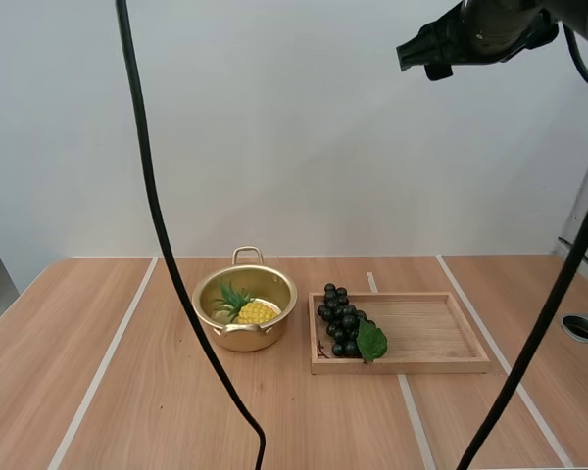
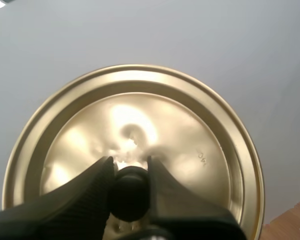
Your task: Open the pot, put the pineapple inside, and close it
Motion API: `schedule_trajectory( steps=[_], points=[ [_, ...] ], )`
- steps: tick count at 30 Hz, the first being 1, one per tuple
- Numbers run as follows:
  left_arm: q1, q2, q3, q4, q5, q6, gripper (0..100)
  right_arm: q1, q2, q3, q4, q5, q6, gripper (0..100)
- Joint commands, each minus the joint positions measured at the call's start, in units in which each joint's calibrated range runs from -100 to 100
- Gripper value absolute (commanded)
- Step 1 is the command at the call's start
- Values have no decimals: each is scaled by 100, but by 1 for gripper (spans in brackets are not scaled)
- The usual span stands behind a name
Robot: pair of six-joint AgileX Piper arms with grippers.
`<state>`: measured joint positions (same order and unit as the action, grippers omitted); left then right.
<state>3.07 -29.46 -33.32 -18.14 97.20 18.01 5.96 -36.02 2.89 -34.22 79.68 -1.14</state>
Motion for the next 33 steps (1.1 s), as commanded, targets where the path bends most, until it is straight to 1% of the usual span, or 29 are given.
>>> schedule_trajectory(
  steps=[1,2,3,5,6,7,10,13,18,23,28,33],
  points=[
    [6,-56,-9,-131,172,-158,0,-114,-325,131,151,-402,41,100],
    [6,-83,-9,-131,195,-158,0,-124,-406,192,165,-496,41,93],
    [6,-100,-9,-131,214,-168,0,-124,-480,268,165,-560,41,76],
    [6,-162,-9,-141,214,-188,0,-124,-579,408,165,-623,110,38],
    [6,-202,3,-151,214,-188,0,-124,-622,480,128,-636,208,11],
    [6,-245,3,-167,214,-188,0,-124,-651,549,68,-636,346,0],
    [6,-392,149,-328,172,-188,0,-160,-759,737,44,-775,412,0],
    [6,-516,515,-466,-37,-188,0,-205,-916,1092,10,-1138,412,0],
    [6,-566,1486,-623,-493,-153,0,-229,-1237,1715,21,-1493,486,0],
    [6,-482,2571,-895,-861,93,0,-229,-1405,2430,9,-1841,486,0],
    [6,-417,3628,-958,-1734,221,0,-269,-1463,2981,9,-2233,630,0],
    [6,-254,4533,-1387,-2269,538,0,-365,-1463,3555,32,-2840,785,0]
  ],
)
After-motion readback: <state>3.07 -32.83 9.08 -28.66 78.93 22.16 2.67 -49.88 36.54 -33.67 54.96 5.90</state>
